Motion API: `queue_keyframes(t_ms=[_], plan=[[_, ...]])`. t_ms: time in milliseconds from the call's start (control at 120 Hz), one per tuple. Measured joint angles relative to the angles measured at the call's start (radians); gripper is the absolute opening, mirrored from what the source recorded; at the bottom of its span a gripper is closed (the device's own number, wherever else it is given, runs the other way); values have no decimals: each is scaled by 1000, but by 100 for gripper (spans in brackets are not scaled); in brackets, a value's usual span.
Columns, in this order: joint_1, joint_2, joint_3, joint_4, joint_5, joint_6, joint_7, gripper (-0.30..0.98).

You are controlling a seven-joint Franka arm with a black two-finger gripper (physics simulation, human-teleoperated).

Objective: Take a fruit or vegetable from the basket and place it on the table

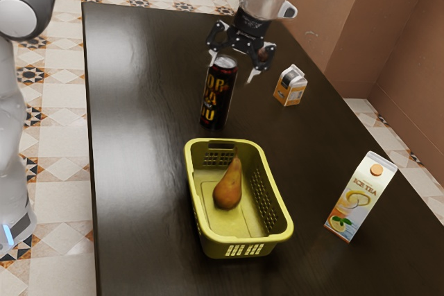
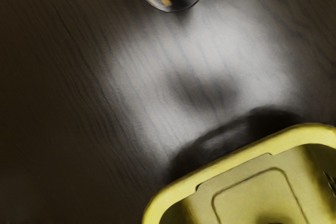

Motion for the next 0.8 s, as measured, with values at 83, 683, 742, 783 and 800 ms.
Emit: queue_keyframes(t_ms=[83,683,742,783,800], plan=[[5,-8,-1,-1,-1,62,-192,69],[-70,-133,-282,-370,31,378,-915,69],[-46,-146,-285,-402,31,411,-927,69],[-41,-152,-290,-416,31,429,-934,69],[-41,-154,-291,-420,30,436,-937,69]])
